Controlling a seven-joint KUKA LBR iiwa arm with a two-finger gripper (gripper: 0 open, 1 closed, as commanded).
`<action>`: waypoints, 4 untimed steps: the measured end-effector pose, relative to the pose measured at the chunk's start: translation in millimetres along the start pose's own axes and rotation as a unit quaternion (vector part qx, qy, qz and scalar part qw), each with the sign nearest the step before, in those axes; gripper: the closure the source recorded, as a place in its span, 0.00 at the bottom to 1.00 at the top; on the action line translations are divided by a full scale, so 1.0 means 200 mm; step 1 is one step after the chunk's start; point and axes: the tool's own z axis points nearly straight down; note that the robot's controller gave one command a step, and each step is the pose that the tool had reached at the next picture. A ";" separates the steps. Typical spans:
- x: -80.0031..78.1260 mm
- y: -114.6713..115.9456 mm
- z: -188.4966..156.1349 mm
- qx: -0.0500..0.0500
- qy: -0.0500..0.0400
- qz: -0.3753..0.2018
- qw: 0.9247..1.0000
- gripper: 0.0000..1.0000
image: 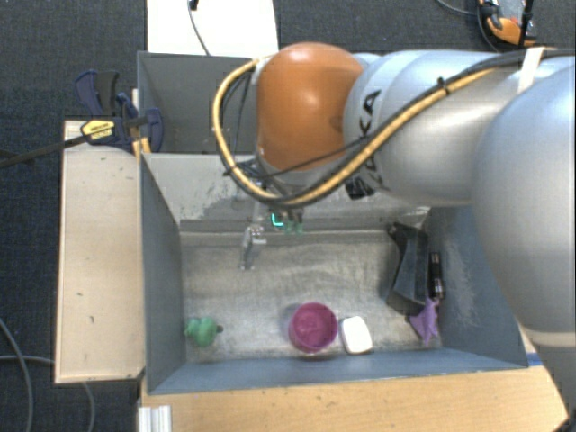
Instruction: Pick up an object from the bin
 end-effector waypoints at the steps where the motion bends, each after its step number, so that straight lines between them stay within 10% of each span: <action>1: -0.01 0.00 -0.02 -0.001 -0.004 0.002 1.000 0.00; 2: 0.08 -0.26 0.23 0.000 -0.005 -0.066 0.998 0.00; 3: 0.18 -0.10 0.26 0.001 -0.004 -0.233 0.972 0.00; 4: 0.26 -0.22 0.27 0.000 -0.004 -0.299 0.954 0.00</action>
Offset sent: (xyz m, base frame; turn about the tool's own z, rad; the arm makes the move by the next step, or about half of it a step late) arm -0.0414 -0.1270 -0.1191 -0.3140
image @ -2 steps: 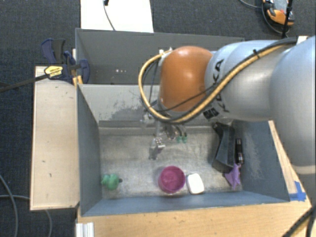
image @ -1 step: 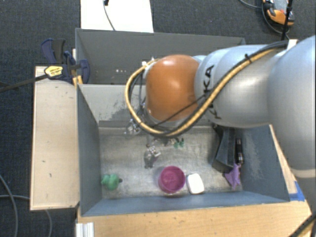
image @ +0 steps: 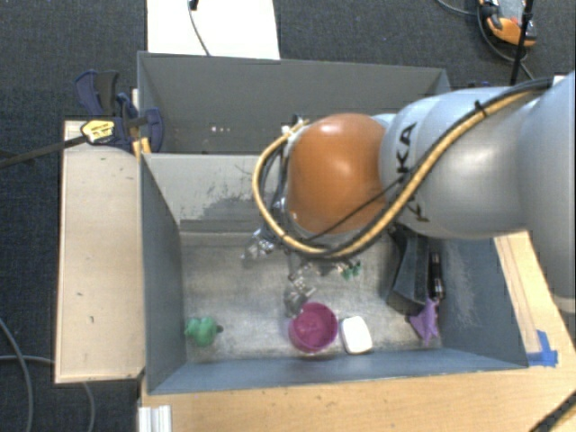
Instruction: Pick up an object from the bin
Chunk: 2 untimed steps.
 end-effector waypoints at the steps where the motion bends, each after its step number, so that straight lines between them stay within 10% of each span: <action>1: 0.27 -0.23 0.22 0.001 0.000 0.154 0.988 0.00; 2: 0.32 -0.22 0.31 0.004 -0.002 -0.103 0.995 1.00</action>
Offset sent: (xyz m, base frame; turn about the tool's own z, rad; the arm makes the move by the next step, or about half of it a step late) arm -0.0325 -0.0718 -0.0660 -0.2073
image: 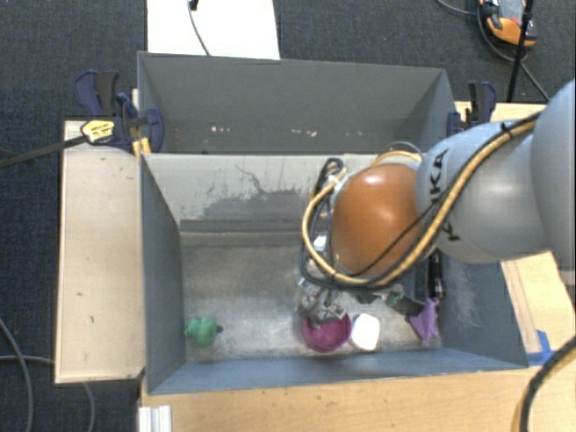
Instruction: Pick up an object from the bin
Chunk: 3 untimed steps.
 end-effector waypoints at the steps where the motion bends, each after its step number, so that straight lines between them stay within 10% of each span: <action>1: 0.00 0.00 0.00 0.000 0.000 0.001 1.000 1.00; 3: 0.01 0.01 -0.08 -0.004 0.003 0.001 1.000 1.00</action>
Offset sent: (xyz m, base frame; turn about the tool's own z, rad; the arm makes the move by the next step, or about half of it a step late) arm -0.0001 0.0002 0.0437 0.0000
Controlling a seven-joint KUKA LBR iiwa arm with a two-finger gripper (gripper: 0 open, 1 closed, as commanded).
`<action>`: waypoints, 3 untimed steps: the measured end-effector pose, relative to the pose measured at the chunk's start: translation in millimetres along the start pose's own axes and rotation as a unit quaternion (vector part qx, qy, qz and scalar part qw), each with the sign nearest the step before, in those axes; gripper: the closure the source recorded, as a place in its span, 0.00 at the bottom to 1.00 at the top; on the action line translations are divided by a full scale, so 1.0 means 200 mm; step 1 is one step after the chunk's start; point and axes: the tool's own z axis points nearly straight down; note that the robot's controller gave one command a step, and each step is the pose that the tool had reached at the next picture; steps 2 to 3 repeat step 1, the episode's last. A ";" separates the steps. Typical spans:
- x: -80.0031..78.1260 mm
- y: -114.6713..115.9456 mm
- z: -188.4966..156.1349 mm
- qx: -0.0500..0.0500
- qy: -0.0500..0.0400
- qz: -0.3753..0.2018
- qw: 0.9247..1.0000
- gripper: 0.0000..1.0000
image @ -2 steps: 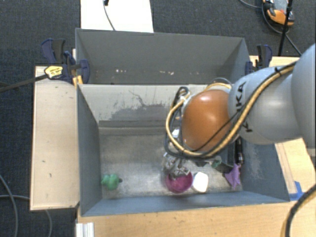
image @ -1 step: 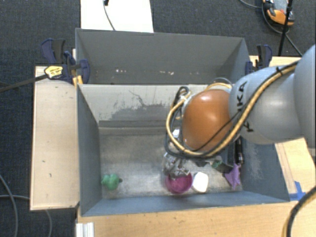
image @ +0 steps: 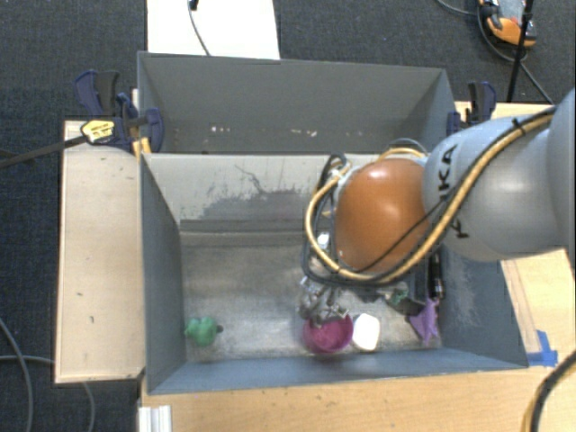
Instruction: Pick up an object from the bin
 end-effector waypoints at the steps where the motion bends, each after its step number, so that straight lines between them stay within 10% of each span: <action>1: 0.00 0.00 -0.07 -0.001 0.001 0.000 1.000 1.00; 3: 0.00 0.00 -0.07 -0.001 0.001 0.000 1.000 1.00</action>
Offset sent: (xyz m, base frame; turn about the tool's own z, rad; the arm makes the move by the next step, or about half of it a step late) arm 0.0002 -0.0001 0.0670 0.0000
